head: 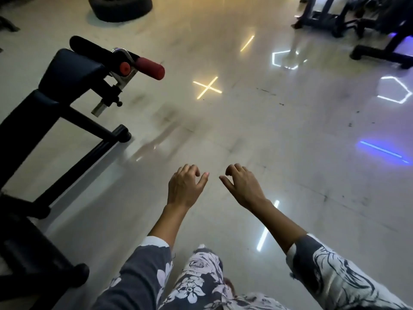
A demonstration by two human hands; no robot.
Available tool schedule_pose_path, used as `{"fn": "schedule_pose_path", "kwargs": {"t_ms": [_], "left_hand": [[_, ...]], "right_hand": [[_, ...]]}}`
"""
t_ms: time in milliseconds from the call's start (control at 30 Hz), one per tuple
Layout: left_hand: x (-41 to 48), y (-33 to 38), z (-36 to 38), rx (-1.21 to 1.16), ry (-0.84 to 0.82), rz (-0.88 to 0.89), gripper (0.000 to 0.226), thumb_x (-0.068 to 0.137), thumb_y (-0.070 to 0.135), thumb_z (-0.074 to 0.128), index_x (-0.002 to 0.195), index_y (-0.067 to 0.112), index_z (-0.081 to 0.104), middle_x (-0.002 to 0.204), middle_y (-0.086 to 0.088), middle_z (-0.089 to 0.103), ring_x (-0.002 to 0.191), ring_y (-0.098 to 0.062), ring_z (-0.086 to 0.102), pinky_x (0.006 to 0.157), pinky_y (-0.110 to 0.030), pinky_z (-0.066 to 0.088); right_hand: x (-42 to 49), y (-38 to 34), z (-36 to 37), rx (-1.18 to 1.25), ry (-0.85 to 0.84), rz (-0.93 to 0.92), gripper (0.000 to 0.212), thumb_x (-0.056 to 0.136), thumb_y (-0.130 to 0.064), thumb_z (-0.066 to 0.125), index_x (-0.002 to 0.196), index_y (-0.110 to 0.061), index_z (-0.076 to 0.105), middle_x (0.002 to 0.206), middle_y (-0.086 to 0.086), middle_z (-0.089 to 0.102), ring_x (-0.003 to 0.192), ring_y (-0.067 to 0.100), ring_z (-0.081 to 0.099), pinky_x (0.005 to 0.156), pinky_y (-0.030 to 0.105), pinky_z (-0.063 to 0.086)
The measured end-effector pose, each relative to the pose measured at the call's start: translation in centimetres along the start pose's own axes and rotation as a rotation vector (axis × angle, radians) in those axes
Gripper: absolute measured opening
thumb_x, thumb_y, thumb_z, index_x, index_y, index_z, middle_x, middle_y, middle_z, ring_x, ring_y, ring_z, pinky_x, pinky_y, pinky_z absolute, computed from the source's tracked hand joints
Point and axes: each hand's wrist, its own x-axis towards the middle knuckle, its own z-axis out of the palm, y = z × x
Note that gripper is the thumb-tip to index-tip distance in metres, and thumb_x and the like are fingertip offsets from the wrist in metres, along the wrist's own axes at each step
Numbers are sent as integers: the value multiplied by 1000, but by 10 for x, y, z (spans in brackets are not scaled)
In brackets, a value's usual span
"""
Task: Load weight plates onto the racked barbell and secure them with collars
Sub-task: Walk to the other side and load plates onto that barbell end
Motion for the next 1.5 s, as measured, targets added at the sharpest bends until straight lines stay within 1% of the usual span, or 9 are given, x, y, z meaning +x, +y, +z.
{"fn": "schedule_pose_path", "kwargs": {"t_ms": [167,300,533,667,833,1000,1233,1367,1500], "left_hand": [[132,-24,29,17,27,-27,29,88,38,57,79,11,55,82,-9,63,77,-28,57,69,-36,45],[252,-30,43,-31,-9,-21,34,91,42,51,81,10,55,82,-7,63,76,-23,57,64,-29,41],[473,-28,47,-31,-77,-23,36,91,46,48,82,12,56,85,-5,64,78,-22,57,67,-30,42],[600,-34,66,-1,-112,23,34,91,45,49,82,13,55,82,-5,63,75,-20,55,67,-29,44],[754,-44,90,18,-104,-58,34,90,46,49,80,14,55,79,-2,63,74,-19,57,70,-37,53],[900,-59,85,0,-78,-181,33,90,45,51,78,14,55,78,-3,64,72,-20,57,64,-31,48],[1065,-146,64,-26,58,-364,32,90,42,51,77,12,52,74,2,51,68,-14,45,61,-25,29],[1161,-217,46,-40,115,-436,32,90,42,52,74,15,49,73,-1,52,67,-15,45,62,-25,29],[1248,-281,8,-49,170,-516,36,90,43,50,77,10,55,75,-3,58,66,-16,48,60,-24,30]], "right_hand": [[146,18,-7,-16,-47,-79,34,95,-38,43,104,-8,53,107,11,60,101,28,53,83,35,39],[268,36,-33,-27,-77,-34,33,95,-38,43,101,-8,54,103,10,60,99,28,54,79,34,40],[465,78,-93,-28,-51,33,31,95,-36,44,98,-8,55,101,10,61,96,28,55,76,33,39],[580,115,-106,19,-28,-3,28,94,-35,45,93,-10,57,97,8,63,92,26,56,76,32,40],[750,149,-131,78,-59,-84,29,95,-37,44,94,-11,56,97,5,62,92,22,56,75,29,40],[913,157,-158,73,-178,-158,30,95,-37,42,97,-11,55,102,6,61,95,22,55,76,29,39],[1137,110,-140,48,-286,-340,28,94,-36,45,95,-11,57,99,8,62,90,22,56,74,31,43],[1253,62,-120,7,-318,-398,27,94,-35,45,94,-10,57,97,9,62,87,23,56,72,31,43],[1360,5,-109,-27,-350,-445,28,94,-33,45,93,-8,57,95,11,61,84,25,56,69,31,42]]}}
